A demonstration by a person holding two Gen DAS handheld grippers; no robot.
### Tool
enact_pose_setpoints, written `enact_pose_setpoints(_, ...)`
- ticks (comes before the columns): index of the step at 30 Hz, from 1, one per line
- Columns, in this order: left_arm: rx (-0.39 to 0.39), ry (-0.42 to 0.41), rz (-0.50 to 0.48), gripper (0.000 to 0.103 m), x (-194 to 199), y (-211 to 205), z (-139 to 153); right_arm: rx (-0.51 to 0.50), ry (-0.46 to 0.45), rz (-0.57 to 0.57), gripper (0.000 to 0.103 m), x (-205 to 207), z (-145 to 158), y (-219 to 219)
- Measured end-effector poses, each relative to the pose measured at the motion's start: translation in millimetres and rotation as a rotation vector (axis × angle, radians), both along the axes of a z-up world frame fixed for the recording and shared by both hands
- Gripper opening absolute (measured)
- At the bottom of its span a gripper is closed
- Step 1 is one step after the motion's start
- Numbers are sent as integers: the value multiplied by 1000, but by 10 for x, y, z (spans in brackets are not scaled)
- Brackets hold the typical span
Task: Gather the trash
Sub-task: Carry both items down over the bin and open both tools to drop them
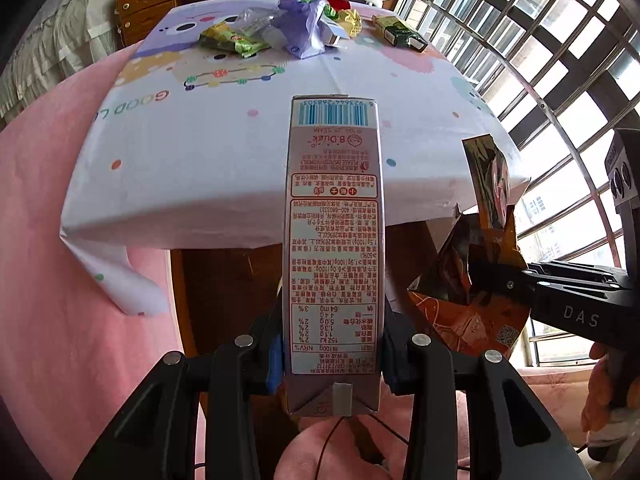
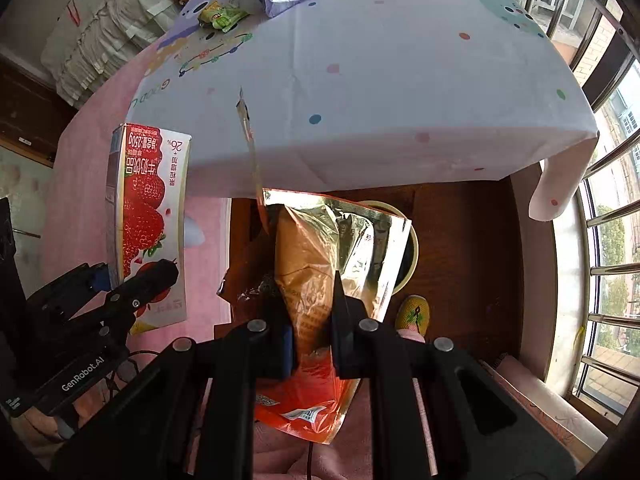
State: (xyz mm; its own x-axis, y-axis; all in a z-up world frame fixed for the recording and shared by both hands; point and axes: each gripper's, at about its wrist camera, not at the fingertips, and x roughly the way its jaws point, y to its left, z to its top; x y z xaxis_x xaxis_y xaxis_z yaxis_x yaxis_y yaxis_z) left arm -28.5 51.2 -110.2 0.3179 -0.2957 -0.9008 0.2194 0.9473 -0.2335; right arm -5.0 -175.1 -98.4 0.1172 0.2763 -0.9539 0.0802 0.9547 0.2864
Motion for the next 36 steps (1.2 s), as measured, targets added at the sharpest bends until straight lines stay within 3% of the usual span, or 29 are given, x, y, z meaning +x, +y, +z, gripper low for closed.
enact_pose_setpoints(7, -20, 133, 59, 38, -99, 23, -811, 13, 103, -40, 11, -203, -872, -19)
enact_pose_setpoints(16, -54, 258, 98, 38, -54, -43, -2383, 63, 168, -149, 11, -303, -2668, -126)
enact_pose_setpoints(22, -77, 296, 78, 38, 49, -168, -3244, 125, 166, -208, 11, -219, -3594, -271)
enact_pose_setpoints(25, -64, 295, 33, 39, 107, -293, -3506, 154, 169, -238, 14, -175, -3872, -380)
enact_pose_setpoints(27, -36, 305, 7, 40, 172, -359, -3653, 159, 175, -257, 27, -86, -4012, -460)
enact_pose_setpoints(29, -3, 298, -8, 53, 170, -448, -3717, 169, 174, -266, 57, -44, -4062, -505)
enact_pose_setpoints(32, 6, 288, -5, 77, 179, -458, -3756, 175, 161, -264, 58, 2, -4064, -546)
enact_pose_setpoints(36, 17, 276, 13, 79, 265, -511, -3689, 181, 154, -265, 58, 47, -4022, -577)
